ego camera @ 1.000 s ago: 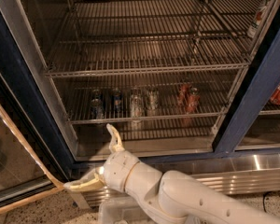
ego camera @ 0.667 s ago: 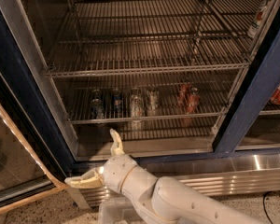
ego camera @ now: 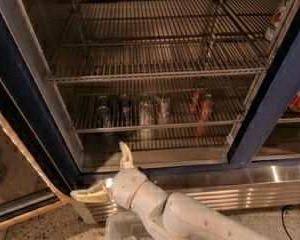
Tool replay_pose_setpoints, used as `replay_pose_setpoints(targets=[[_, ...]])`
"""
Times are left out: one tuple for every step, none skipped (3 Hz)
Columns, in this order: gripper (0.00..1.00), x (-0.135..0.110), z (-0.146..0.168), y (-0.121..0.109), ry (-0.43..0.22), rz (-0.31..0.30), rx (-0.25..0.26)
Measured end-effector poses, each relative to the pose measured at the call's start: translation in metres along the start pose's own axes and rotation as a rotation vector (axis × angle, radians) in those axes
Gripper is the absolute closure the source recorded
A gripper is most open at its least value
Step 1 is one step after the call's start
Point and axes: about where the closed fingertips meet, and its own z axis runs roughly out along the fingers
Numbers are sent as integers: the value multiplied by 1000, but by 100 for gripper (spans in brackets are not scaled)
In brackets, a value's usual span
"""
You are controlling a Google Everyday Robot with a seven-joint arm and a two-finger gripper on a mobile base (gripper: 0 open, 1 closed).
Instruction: Pick pepsi can from bottom shelf of fridge
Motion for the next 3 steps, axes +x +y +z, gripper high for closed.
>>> replay_pose_setpoints(targets=[[0, 13, -5, 3, 4, 41, 31], [0, 37, -12, -3, -23, 94, 108], [0, 61, -12, -26, -75, 116, 223]])
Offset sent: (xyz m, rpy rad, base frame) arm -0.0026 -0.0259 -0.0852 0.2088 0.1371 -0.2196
